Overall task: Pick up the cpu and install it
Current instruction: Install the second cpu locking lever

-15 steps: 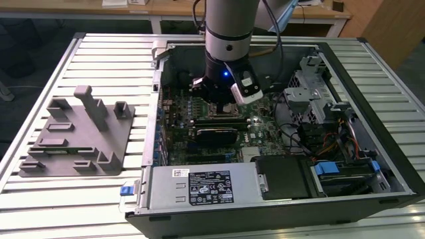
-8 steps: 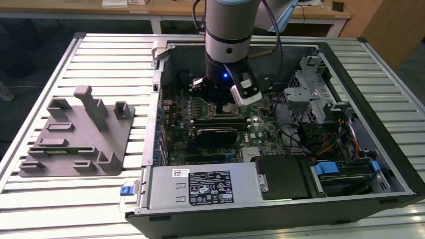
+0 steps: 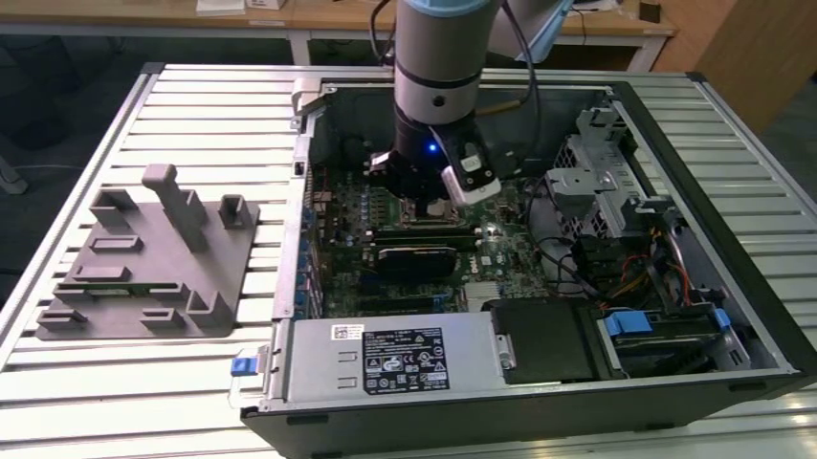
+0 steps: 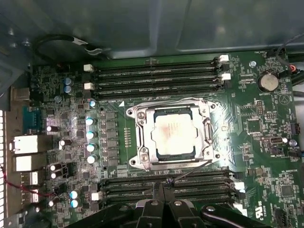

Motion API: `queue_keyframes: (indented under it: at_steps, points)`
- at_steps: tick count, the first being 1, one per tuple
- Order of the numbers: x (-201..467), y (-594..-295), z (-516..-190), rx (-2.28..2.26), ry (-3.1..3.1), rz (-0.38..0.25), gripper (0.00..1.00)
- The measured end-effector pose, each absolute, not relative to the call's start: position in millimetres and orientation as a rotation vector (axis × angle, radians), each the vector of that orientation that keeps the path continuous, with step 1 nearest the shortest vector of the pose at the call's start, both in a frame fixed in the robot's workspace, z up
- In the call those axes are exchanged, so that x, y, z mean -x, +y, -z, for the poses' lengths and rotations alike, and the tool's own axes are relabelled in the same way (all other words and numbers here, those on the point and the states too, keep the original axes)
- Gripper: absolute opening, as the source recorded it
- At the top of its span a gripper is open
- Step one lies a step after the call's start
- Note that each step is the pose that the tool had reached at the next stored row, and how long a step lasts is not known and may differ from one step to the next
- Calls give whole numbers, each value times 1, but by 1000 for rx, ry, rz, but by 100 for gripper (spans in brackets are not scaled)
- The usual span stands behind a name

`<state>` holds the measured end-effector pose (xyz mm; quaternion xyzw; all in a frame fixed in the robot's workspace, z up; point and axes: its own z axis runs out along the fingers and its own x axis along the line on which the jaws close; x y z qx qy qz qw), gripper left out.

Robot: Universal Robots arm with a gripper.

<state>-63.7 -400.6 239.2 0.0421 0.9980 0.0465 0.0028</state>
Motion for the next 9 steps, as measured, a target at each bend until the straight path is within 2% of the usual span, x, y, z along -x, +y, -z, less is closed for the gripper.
queue_keyframes:
  at_steps: [9]
  points:
    - [66, -399, -232, -132, 3130, -146, 11]
